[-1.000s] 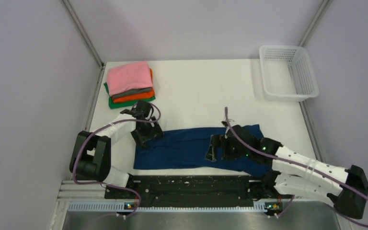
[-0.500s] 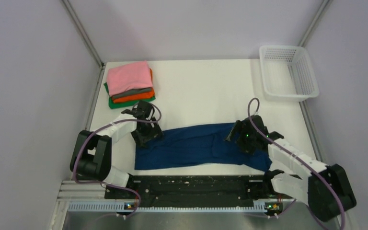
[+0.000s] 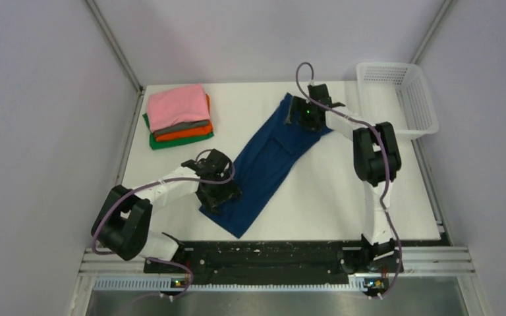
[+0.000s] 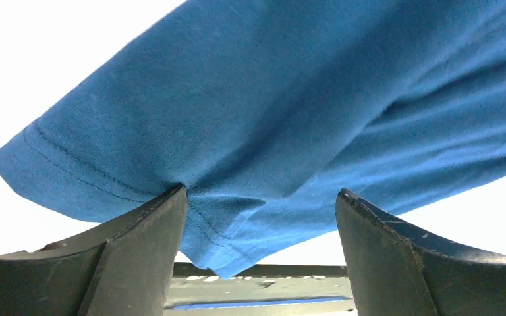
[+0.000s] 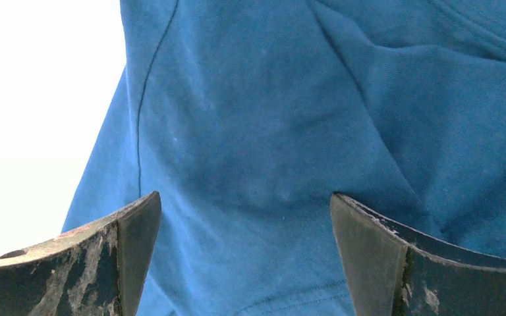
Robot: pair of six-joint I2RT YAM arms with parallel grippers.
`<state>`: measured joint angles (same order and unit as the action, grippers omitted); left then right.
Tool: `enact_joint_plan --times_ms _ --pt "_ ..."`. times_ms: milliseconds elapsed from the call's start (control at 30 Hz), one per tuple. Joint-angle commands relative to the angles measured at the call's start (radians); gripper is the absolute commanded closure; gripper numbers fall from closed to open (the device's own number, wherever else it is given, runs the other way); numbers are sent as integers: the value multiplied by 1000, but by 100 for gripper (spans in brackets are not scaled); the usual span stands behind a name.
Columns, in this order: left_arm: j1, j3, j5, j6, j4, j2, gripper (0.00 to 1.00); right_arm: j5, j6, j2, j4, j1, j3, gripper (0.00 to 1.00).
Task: Fold and stack the t-shirts
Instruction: Rotate the tshirt 90 degrees
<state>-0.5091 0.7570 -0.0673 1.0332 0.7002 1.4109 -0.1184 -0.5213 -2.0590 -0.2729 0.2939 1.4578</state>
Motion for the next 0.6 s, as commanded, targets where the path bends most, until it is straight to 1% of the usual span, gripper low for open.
enact_joint_plan --times_ms 0,100,167,267,367,433,567 --pt "-81 8 6 215 -102 10 12 -59 175 -262 -104 -1 311 2" --pt "-154 52 53 283 -144 41 12 -80 234 -390 -142 30 512 2" --pt "-204 85 87 302 -178 73 12 -114 262 -468 -159 55 634 2" --pt "-263 127 73 312 -242 147 12 -156 310 -565 -169 107 797 1" --pt "-303 176 28 308 -236 222 12 -179 367 -627 -173 148 925 1" --pt "-328 196 17 309 -243 250 12 -172 398 -625 -172 165 966 1" --pt "-366 258 26 273 -234 271 12 -145 415 -564 -158 172 972 1"
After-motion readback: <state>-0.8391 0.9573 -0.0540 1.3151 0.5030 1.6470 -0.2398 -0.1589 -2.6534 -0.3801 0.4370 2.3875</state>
